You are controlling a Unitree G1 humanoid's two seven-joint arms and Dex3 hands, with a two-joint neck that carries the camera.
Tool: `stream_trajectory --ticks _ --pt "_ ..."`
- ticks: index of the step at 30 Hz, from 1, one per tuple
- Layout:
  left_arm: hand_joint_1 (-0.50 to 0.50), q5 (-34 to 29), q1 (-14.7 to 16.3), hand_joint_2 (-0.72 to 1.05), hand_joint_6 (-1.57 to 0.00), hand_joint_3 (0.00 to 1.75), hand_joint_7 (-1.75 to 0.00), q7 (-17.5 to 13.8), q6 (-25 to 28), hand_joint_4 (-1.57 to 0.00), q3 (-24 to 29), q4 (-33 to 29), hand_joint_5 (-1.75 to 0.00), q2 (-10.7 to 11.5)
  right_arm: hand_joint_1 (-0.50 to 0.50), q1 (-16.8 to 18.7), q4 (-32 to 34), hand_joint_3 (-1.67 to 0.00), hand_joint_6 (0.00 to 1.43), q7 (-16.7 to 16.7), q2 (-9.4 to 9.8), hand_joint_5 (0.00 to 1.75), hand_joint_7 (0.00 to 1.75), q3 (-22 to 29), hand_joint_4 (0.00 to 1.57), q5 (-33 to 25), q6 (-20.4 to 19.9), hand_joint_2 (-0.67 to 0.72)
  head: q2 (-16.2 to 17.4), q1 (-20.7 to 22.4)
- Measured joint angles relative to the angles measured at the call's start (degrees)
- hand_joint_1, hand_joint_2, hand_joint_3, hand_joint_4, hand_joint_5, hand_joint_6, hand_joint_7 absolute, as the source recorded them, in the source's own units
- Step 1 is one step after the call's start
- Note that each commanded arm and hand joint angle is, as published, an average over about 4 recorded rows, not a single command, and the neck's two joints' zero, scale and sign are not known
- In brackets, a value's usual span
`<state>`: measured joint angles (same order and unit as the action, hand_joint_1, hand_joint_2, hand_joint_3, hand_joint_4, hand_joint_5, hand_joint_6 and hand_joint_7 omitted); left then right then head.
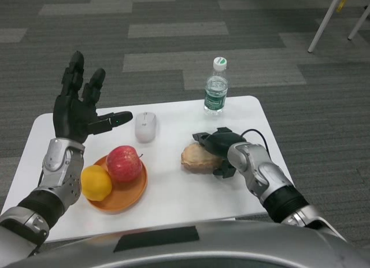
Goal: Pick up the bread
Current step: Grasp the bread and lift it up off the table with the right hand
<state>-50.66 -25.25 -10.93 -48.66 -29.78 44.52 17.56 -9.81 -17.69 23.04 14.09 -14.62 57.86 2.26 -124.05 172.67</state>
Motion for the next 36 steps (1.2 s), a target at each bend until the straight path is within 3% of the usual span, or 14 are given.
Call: stream_trajectory --ticks 4,7,9,13,16,22,26,32,36 --pt "0.50 0.01 -0.01 0.43 0.00 0.09 0.00 0.00 0.00 0.00 0.00 0.00 -0.41 -0.06 -0.21 -2.68 -3.20 -0.99 0.00 -0.10 0.29 0.73 0.00 -1.82 0.00 1.05 1.03 -0.41 0.16 0.35" --pt "0.50 0.01 0.00 0.47 0.00 0.02 0.00 0.00 0.00 0.00 0.00 0.00 -0.41 -0.09 -0.24 -4.05 -4.69 -1.05 0.00 -0.12 1.03 0.80 0.02 -3.62 0.00 2.78 1.99 -0.41 0.29 0.46" --pt "0.50 0.01 0.00 0.45 0.00 0.04 0.00 0.00 0.00 0.00 0.00 0.00 -0.41 -0.09 -0.25 -4.40 -4.98 -1.17 0.00 -0.15 1.63 0.90 0.09 -4.75 0.00 4.29 2.46 -0.41 0.42 0.52" --pt "0.50 0.01 0.00 0.47 0.00 0.07 0.00 0.00 0.00 0.00 0.00 0.01 -0.38 -0.09 -0.19 -5.24 -5.09 -1.31 0.00 -0.37 3.36 1.07 0.21 -8.67 0.00 6.31 3.46 -0.41 0.55 0.29" --pt "0.50 0.01 0.00 0.43 0.00 0.00 0.00 0.00 0.00 0.00 0.00 0.03 -0.31 -0.09 -0.15 -6.18 -5.34 -1.39 0.00 -0.59 4.81 1.07 0.38 -11.99 0.00 7.21 3.97 -0.41 0.58 0.12" --pt "0.50 0.01 -0.01 0.43 0.00 0.00 0.00 0.00 0.00 0.00 0.00 0.05 -0.36 -0.10 -0.12 -7.07 -5.94 -1.51 0.00 -1.01 5.78 0.92 0.91 -13.73 0.00 6.83 3.31 -0.41 0.65 -0.22" --pt "0.50 0.01 0.00 0.43 0.00 0.02 0.00 0.00 0.00 0.00 0.00 0.08 -0.38 -0.12 -0.16 -8.23 -7.37 -1.51 0.00 -1.70 6.80 0.82 1.01 -14.18 0.00 3.22 1.56 -0.45 0.77 0.03" --pt "0.50 0.01 0.00 0.47 0.00 0.02 0.00 0.00 0.00 0.00 0.00 0.11 -0.41 -0.19 -0.20 -9.19 -10.12 -1.51 0.00 -1.81 6.79 0.58 1.19 -12.23 0.00 0.00 -1.84 -0.54 0.89 -0.17" --pt "0.50 0.01 0.00 0.43 0.00 0.04 0.00 0.00 0.00 0.00 0.00 0.11 -0.41 -0.21 -0.21 -9.27 -11.79 -1.51 0.03 -1.80 6.45 0.75 1.43 -9.56 0.00 -0.76 -4.43 -0.59 0.98 -0.13"
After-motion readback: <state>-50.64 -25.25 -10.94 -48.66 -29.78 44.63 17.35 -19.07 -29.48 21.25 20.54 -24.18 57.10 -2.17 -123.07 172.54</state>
